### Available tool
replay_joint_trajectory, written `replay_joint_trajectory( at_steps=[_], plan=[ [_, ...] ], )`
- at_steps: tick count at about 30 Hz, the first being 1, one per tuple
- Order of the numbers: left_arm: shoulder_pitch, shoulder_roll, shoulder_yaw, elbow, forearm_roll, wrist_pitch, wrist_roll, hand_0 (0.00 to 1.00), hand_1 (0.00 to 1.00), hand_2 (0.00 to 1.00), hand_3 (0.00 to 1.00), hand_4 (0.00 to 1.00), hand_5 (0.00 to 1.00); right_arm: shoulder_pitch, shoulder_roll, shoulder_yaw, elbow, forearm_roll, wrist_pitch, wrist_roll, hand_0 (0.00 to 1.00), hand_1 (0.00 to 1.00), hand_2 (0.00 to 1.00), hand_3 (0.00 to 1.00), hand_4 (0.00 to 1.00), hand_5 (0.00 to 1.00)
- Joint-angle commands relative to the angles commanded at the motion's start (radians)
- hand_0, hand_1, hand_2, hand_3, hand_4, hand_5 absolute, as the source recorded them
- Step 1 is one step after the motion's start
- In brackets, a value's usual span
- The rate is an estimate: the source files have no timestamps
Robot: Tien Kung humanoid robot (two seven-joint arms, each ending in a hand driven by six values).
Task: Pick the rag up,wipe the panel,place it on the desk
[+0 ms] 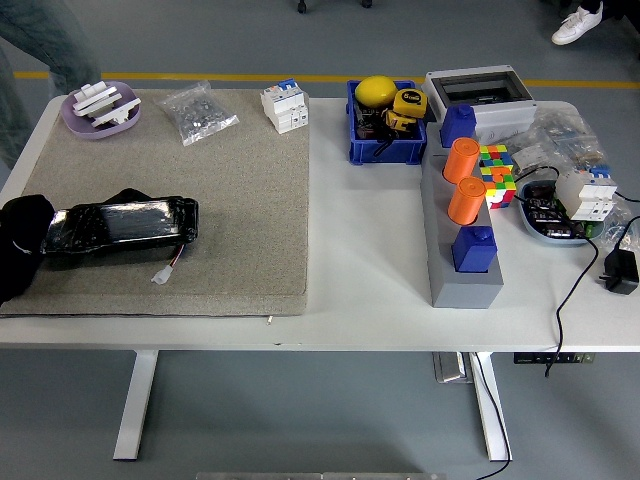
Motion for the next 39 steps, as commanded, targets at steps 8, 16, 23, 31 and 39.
replay_joint_trajectory(
  at_steps=[8,16,23,31,39],
  plan=[
    [-0.02,0.007,0.037,0.054,-0.006,-0.013,0.008,0.699,0.875,0.857,0.84,0.873,0.342,0.001,-0.002,0.007,0.001,-0.007,0.0,0.0,0.7,0.649,0.702,0.662,0.998,0.491],
    [-0.026,0.004,0.066,0.087,-0.008,-0.018,0.009,0.689,0.863,0.85,0.83,0.89,0.362,0.002,-0.003,0.008,0.002,-0.01,-0.001,0.0,0.7,0.649,0.701,0.664,0.998,0.491],
    [-0.037,0.002,0.105,0.109,-0.016,-0.015,0.007,0.657,0.85,0.844,0.825,0.91,0.388,0.003,-0.005,0.007,0.002,-0.011,-0.001,0.001,0.7,0.648,0.702,0.665,0.998,0.49],
    [-0.062,-0.002,0.142,0.134,-0.021,0.003,-0.003,0.459,0.721,0.748,0.729,0.902,0.394,0.005,-0.006,0.005,0.002,-0.011,-0.002,0.002,0.7,0.647,0.702,0.666,0.998,0.49],
    [-0.069,-0.002,0.163,0.14,-0.027,0.009,0.0,0.4,0.668,0.718,0.675,0.899,0.4,0.003,-0.007,0.012,0.001,-0.013,-0.003,0.002,0.7,0.647,0.703,0.666,0.998,0.491]
  ],
)
